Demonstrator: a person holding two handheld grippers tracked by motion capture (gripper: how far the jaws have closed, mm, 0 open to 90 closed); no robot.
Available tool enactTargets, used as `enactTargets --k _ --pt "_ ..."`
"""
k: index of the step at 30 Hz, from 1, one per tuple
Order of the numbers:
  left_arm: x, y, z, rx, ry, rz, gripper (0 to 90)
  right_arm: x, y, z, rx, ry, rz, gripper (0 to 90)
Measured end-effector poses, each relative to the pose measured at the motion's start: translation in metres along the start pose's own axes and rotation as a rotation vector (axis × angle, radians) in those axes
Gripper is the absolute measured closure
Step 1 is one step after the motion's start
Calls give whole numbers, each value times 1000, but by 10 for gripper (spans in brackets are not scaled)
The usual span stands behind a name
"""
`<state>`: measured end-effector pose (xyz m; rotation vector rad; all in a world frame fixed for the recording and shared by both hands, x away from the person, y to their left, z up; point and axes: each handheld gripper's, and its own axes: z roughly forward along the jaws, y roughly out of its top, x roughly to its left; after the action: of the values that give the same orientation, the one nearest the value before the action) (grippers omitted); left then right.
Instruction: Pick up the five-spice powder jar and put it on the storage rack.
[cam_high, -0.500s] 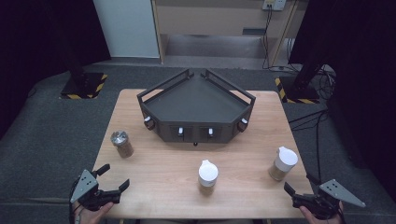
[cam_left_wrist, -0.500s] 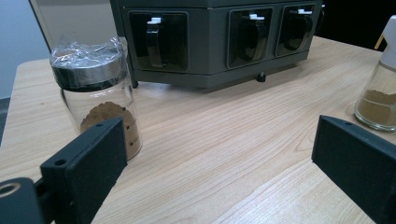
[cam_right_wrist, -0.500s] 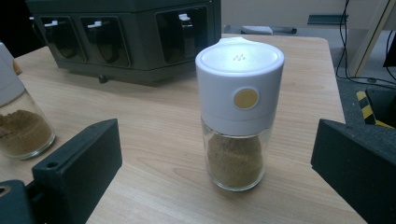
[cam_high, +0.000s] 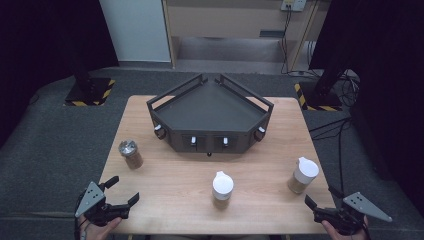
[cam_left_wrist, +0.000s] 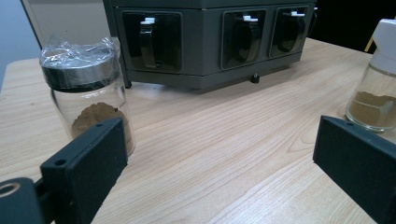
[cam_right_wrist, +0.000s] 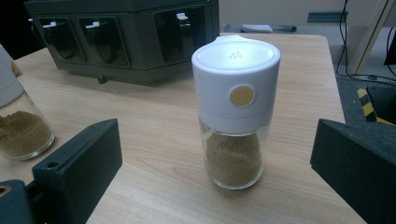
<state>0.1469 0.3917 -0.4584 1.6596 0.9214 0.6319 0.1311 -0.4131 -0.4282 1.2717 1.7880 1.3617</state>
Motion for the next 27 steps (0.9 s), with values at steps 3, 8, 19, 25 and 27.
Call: enactTargets --k 3,8,19,25,27 --pt "0 0 0 1 -1 -3 20 -1 0 0 -2 0 4 23" --pt "1 1 1 3 -6 -6 19 -2 -1 0 -3 2 5 24" --pt "3 0 0 -4 -19 -13 18 0 -1 -1 -4 -5 3 27" --pt "3 0 1 0 -27 -13 18 1 0 1 -2 -3 -7 27" --pt "3 0 1 3 -32 -7 18 1 0 1 0 -3 -10 27"
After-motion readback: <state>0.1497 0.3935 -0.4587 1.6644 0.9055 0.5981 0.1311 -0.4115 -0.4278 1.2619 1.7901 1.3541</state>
